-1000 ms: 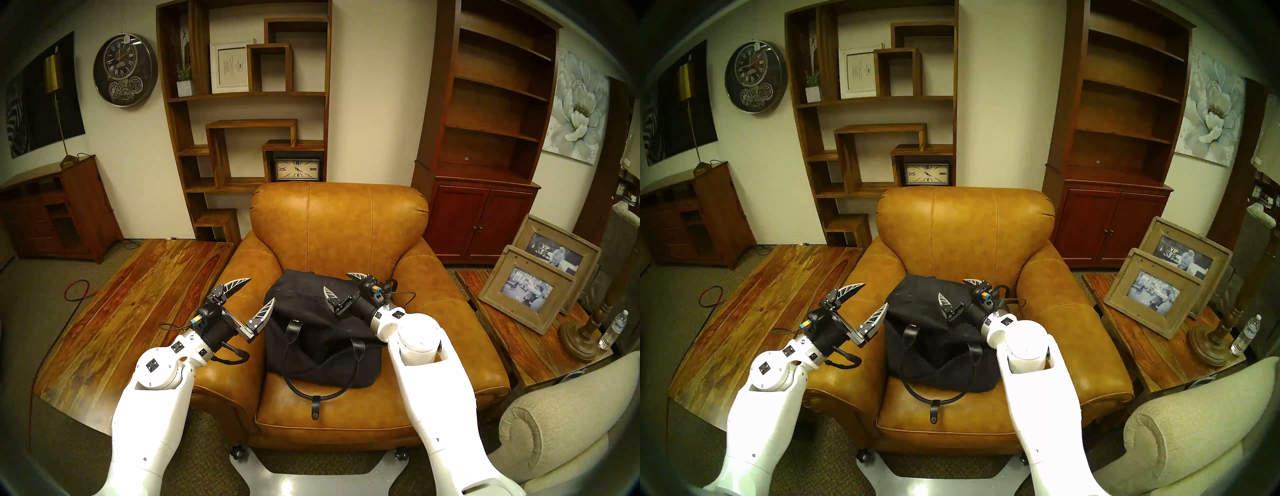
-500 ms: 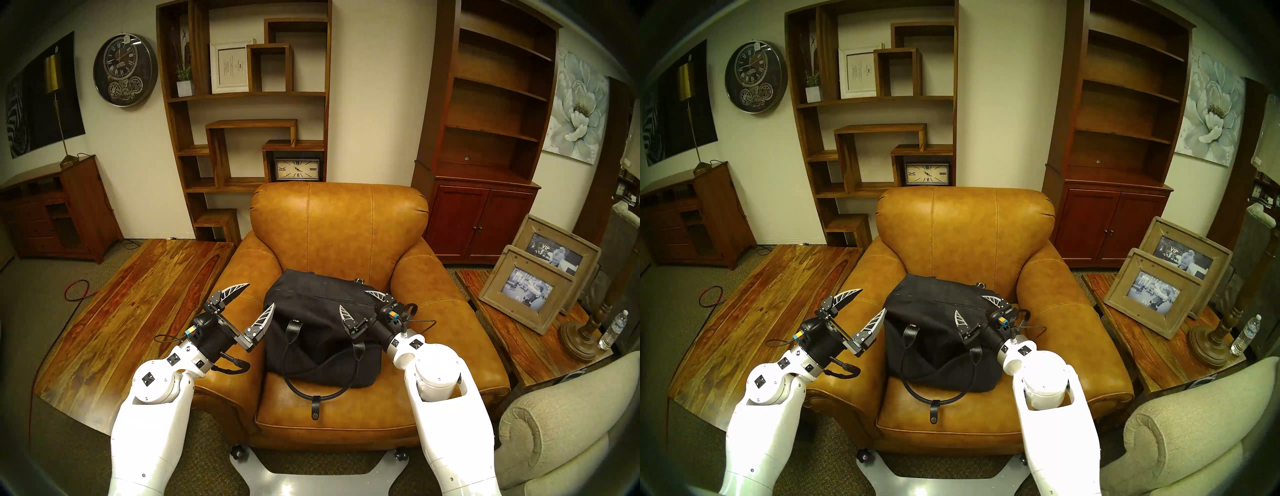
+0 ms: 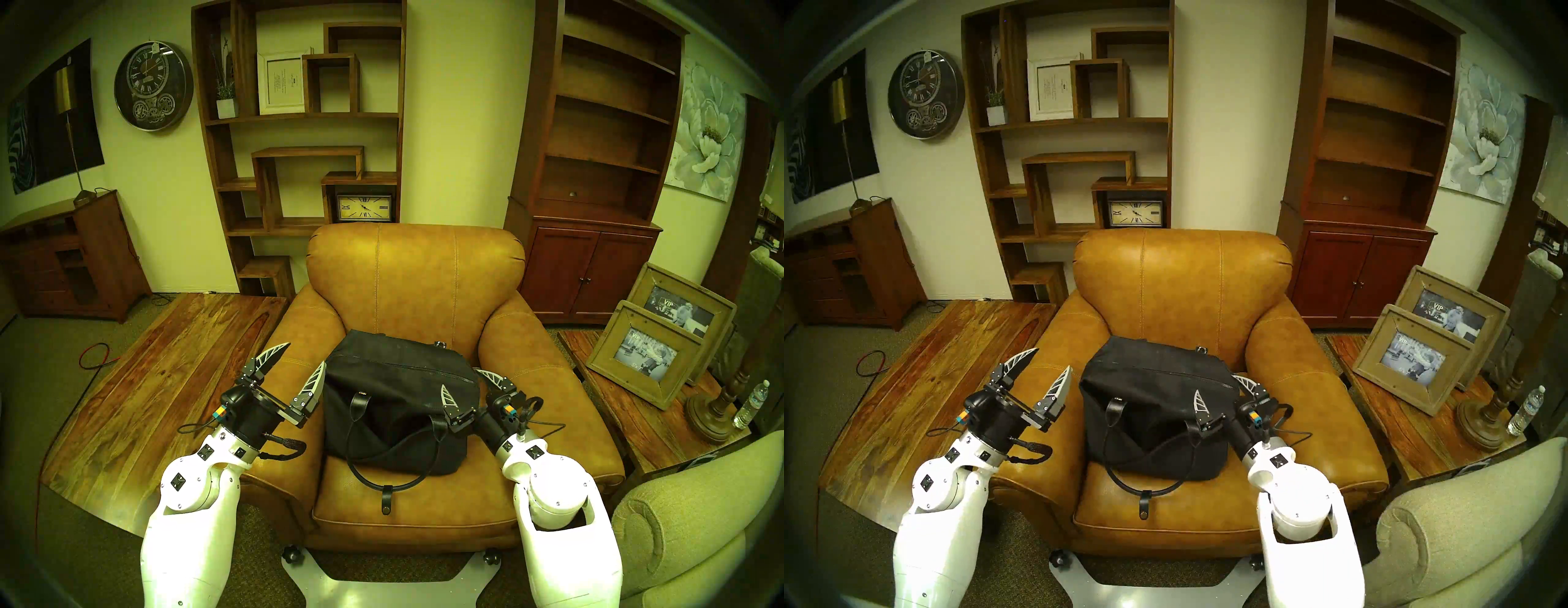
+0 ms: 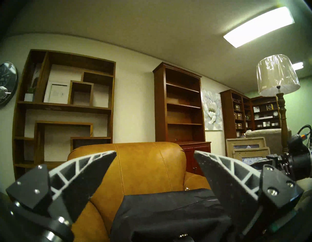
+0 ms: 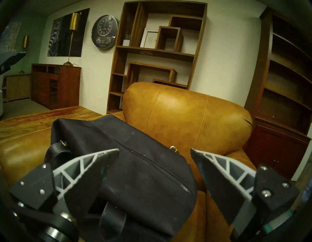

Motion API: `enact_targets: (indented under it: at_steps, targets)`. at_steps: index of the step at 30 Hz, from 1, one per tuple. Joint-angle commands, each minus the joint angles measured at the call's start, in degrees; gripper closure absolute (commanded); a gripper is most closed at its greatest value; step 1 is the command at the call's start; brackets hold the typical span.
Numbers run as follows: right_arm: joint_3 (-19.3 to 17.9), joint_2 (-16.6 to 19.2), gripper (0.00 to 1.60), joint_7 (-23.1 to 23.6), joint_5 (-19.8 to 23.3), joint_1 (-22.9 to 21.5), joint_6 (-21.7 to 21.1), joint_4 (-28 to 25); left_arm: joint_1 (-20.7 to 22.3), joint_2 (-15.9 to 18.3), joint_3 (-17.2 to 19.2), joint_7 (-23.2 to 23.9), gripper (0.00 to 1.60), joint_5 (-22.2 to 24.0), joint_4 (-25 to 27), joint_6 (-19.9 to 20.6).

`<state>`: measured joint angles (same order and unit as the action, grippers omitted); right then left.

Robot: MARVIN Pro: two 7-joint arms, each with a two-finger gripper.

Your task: Close a bag with a zipper

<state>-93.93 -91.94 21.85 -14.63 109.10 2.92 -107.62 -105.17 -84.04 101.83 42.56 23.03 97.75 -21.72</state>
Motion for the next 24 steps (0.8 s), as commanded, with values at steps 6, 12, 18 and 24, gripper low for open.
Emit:
enact_targets:
  at_steps: [6, 12, 18, 24]
  targets:
    - [-0.65, -2.33, 0.0, -7.67, 0.05, 10.19, 3.85, -10.05, -6.12, -5.92, 1.12, -5.75, 0.0, 2.87, 6.17, 1.53]
    - [0.18, -2.64, 0.0, -12.22, -0.26, 14.62, 5.42, -13.78, -8.84, -8.33, 1.29, -9.2, 0.0, 3.3, 9.74, 3.25]
    - [1.79, -2.41, 0.0, -17.43, -0.79, 19.02, 7.03, -16.7, -11.57, -10.53, 1.12, -13.01, 0.0, 2.96, 13.74, 5.45]
    - [4.26, -1.23, 0.0, -24.4, -2.14, 23.34, 8.87, -18.95, -14.59, -12.64, 0.48, -17.87, 0.0, 1.67, 18.45, 8.8]
